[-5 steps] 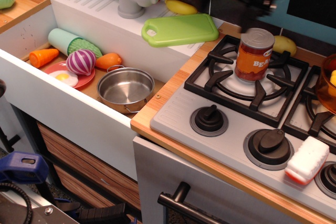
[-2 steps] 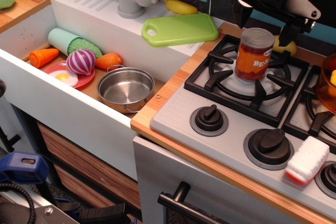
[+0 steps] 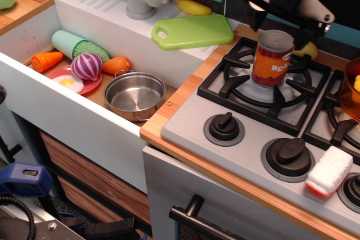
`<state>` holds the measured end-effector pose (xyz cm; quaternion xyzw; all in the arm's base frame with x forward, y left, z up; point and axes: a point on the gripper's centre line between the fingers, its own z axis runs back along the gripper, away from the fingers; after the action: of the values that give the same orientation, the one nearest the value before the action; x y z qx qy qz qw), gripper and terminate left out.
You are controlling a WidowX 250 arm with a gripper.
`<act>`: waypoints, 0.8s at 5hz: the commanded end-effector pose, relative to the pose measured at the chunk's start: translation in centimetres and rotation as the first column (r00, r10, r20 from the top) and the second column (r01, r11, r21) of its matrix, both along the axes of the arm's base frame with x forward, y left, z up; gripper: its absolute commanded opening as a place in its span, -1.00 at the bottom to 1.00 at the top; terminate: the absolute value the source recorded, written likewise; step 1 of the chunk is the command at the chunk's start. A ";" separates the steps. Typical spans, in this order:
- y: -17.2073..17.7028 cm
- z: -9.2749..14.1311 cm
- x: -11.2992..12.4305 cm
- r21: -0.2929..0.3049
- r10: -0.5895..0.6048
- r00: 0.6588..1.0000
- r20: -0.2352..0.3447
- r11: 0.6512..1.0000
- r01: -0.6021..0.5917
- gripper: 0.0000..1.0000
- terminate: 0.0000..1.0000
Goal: Put can in pot
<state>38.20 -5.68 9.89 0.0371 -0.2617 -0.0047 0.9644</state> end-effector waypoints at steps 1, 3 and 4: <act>0.6 -0.4 0.9 -0.011 -0.015 0.999 0.037 1.000 0.015 1.00 -1.00; 0.7 -1.6 1.1 -0.049 -0.026 0.999 0.032 0.998 0.028 1.00 -1.00; 0.6 -2.3 1.2 -0.059 -0.022 0.999 0.024 0.998 0.023 1.00 -1.00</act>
<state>38.82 -5.17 6.68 0.0074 -0.2588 -0.0045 0.9659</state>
